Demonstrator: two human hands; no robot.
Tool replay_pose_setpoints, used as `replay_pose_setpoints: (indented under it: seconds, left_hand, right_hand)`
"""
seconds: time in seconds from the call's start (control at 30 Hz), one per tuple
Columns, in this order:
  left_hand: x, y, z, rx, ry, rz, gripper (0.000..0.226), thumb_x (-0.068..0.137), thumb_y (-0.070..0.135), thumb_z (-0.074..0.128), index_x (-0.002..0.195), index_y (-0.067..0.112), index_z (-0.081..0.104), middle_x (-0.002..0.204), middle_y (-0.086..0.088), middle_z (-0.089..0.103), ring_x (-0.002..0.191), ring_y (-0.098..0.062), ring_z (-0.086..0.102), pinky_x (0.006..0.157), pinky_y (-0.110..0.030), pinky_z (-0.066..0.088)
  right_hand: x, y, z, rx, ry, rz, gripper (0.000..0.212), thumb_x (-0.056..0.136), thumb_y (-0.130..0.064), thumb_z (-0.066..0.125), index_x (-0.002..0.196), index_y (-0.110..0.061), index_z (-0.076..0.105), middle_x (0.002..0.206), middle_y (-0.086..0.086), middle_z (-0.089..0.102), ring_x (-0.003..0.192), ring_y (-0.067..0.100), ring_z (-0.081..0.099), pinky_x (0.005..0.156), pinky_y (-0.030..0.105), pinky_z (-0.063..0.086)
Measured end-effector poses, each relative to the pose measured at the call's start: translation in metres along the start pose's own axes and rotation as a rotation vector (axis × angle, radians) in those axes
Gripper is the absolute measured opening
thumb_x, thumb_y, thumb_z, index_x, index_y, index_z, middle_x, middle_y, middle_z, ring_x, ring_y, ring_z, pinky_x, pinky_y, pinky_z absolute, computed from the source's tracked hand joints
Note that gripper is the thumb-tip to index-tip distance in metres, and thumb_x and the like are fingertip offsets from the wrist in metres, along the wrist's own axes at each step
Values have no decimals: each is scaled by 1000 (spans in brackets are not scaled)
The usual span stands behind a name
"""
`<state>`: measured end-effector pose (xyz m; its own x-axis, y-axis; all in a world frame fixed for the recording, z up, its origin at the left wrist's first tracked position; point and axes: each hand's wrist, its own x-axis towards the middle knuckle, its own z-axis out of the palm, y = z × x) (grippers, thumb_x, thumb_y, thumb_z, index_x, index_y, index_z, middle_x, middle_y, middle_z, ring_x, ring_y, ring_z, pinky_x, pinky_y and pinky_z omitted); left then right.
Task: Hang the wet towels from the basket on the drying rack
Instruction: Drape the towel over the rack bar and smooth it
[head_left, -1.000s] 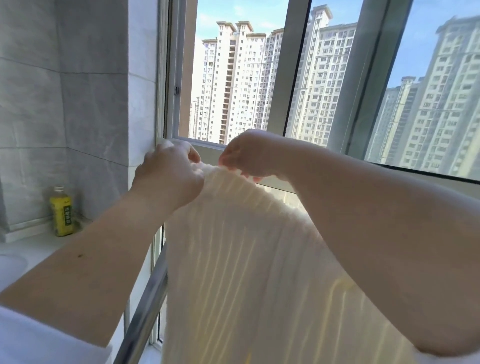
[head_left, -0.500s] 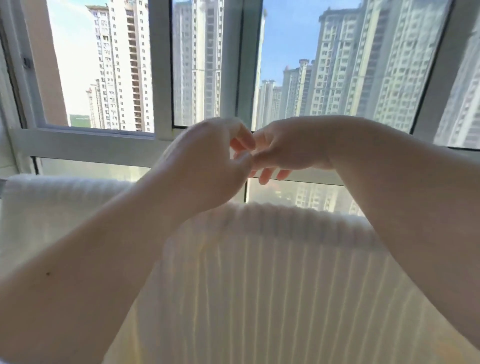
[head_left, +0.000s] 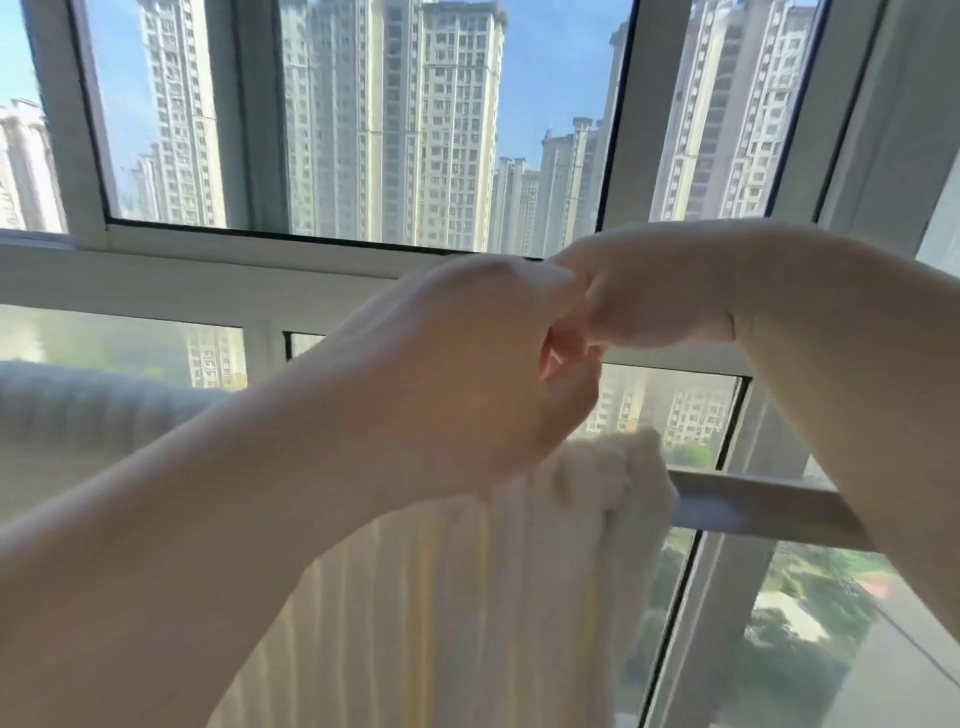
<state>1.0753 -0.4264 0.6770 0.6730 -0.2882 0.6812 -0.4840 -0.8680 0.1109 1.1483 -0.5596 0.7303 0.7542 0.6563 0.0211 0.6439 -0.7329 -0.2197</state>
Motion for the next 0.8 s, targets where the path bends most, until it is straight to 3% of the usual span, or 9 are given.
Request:
replay_pose_setpoints:
  seconds: [0.1,0.2,0.33,0.43,0.5,0.6,0.7,0.8]
  left_hand:
    - [0,21,10,12,-16,10,15,71,50,44,75,39,53,59,14,49,56,2,46,55,-21,41]
    - [4,31,15,31,-39,-1,11,69,45,41,69,38,50,57,14,50,53,0,47,52,-25,44]
    - [2,28,14,60,-67,2,25,65,47,35,72,33,54,56,11,52,57,-5,49,47,-23,40]
    - [1,23,14,46,-75,-16,28,63,49,37,78,33,55,76,35,52,67,2,48,47,-20,37]
    - [-3,23,16,42,-73,-38,27,63,50,39,77,33,55,79,40,49,69,4,47,47,-21,35]
    - [-13,26,18,56,-81,-47,32,64,59,37,74,33,54,64,15,56,71,0,50,47,-21,35]
    - [-19,36,16,114,-135,-37,41,63,70,36,71,31,48,65,15,50,62,-1,47,51,-18,34]
    - [-20,53,22,203,-122,-50,44,60,75,40,68,32,39,71,17,47,69,-1,42,57,-10,28]
  right_hand:
    - [-19,13,0,2,-75,-49,10,77,-35,59,76,-32,68,79,-16,73,74,-4,68,83,29,57]
    - [-32,23,-2,79,-107,-97,8,82,-27,64,80,-31,71,82,-12,74,75,-1,68,82,28,57]
    - [-36,32,7,204,-183,-141,27,75,-15,74,102,-12,71,104,6,73,102,22,68,96,47,51]
    - [-36,34,11,306,-223,-145,33,65,-17,74,98,-17,73,102,2,74,102,21,68,98,45,50]
    - [-36,35,14,362,-281,-150,32,63,-12,75,94,-19,72,95,-4,74,98,18,69,97,38,50]
    - [-39,37,18,344,-336,-169,44,64,-6,75,106,-16,66,106,-3,72,103,14,67,99,33,48]
    - [-42,41,20,287,-266,-176,44,67,-6,81,108,-10,66,109,4,70,103,20,66,103,42,45]
    - [-47,43,20,178,-152,-205,29,69,-20,82,96,-16,71,98,5,73,98,25,66,101,49,44]
